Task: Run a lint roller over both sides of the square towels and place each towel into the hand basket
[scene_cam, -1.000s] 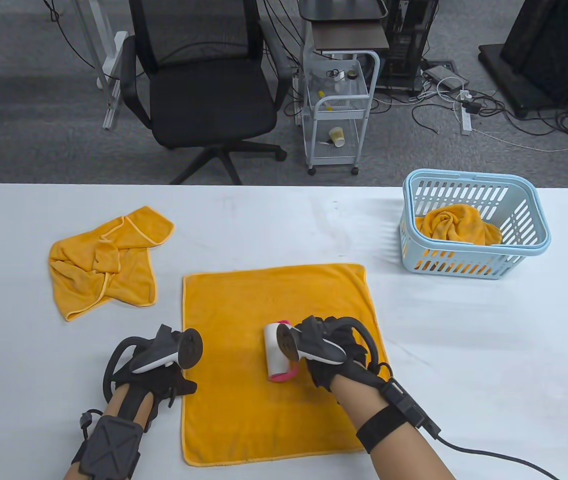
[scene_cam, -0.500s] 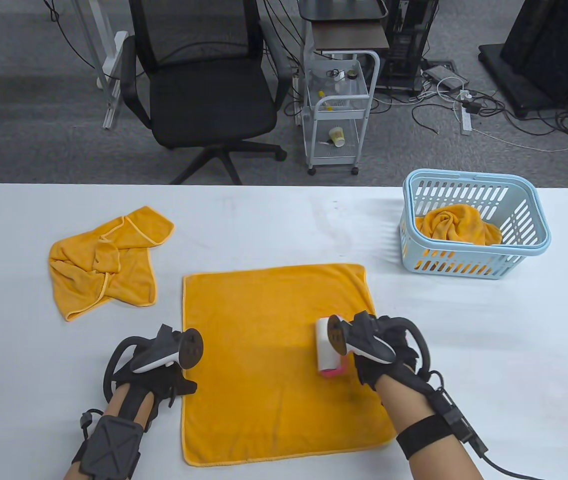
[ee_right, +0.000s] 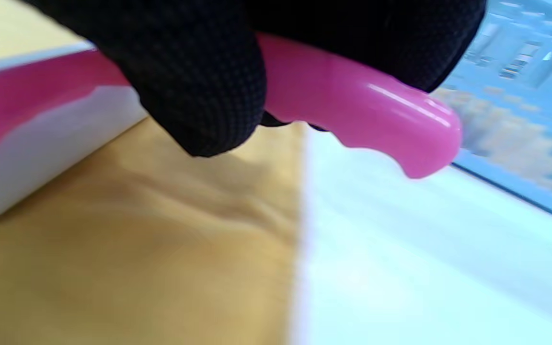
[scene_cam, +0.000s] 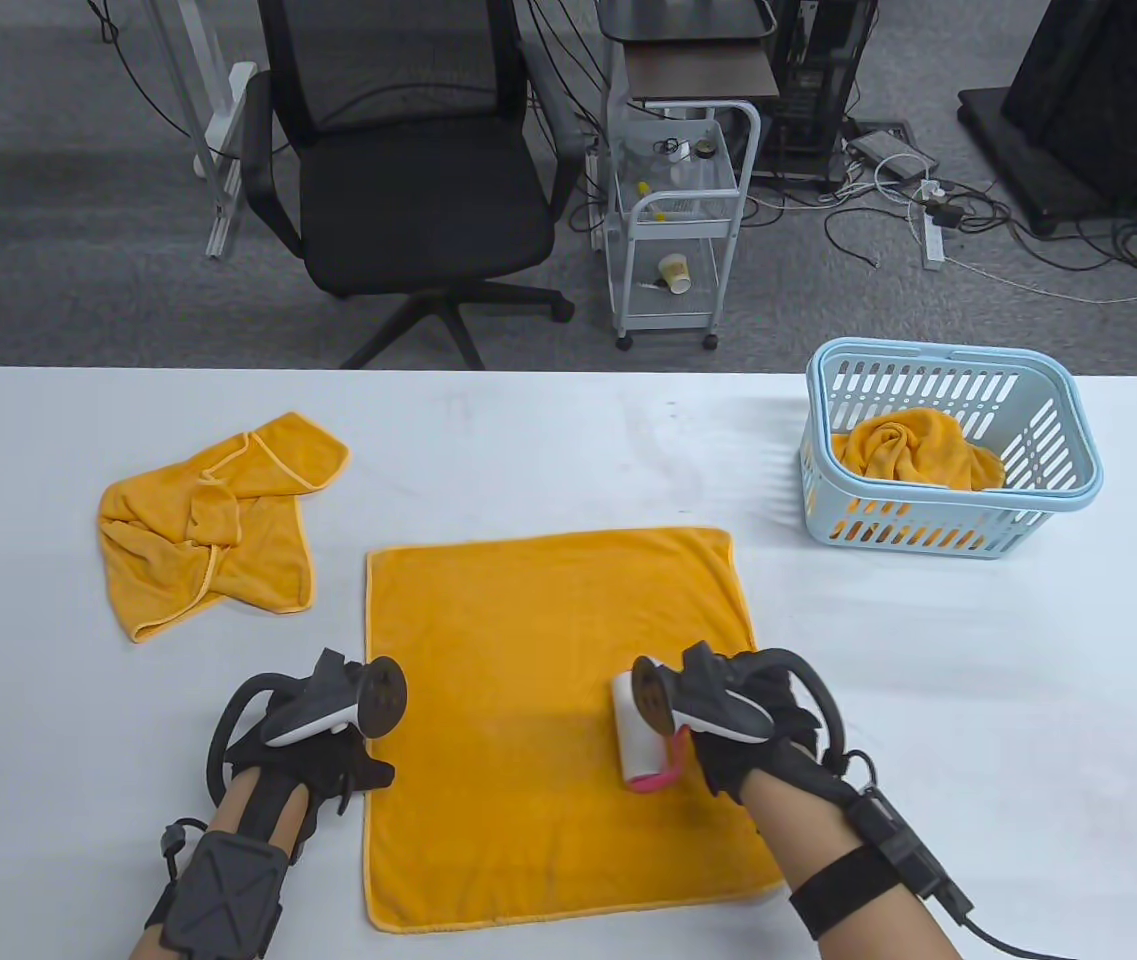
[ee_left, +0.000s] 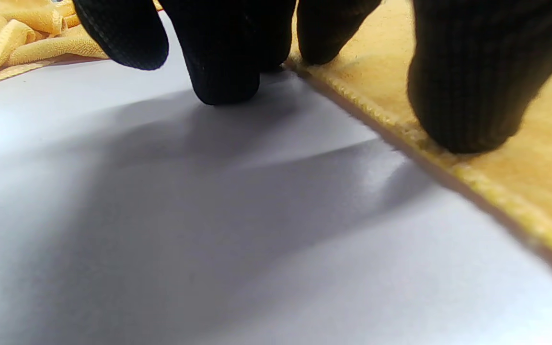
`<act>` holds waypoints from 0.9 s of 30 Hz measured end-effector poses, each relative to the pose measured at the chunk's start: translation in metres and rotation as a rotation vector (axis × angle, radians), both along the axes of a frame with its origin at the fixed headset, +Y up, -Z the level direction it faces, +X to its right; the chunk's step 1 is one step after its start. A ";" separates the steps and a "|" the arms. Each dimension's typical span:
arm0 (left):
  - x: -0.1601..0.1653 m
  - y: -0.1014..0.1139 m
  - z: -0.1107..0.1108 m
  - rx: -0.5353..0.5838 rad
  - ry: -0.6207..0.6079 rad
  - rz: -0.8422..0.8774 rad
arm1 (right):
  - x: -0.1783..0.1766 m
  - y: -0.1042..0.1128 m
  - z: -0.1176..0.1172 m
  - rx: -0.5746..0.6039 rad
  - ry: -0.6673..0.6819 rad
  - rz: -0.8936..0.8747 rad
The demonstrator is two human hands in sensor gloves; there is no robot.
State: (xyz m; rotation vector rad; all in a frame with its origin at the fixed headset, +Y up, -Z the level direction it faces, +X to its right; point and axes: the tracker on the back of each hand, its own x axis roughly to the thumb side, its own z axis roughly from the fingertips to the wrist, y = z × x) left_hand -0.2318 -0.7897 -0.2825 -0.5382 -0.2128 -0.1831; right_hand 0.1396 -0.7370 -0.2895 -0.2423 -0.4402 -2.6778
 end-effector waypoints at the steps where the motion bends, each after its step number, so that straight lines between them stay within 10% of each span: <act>1: 0.000 0.000 0.000 0.000 0.000 0.000 | 0.010 0.001 -0.001 -0.001 -0.022 0.023; 6: 0.000 0.000 0.000 0.001 -0.001 -0.002 | 0.038 0.004 0.000 0.002 -0.066 0.042; 17: 0.000 0.000 0.000 -0.003 0.005 0.001 | -0.095 -0.014 0.054 -0.065 0.389 -0.239; 27: 0.000 0.000 0.000 -0.005 0.007 -0.001 | 0.017 -0.010 0.013 -0.067 0.092 -0.067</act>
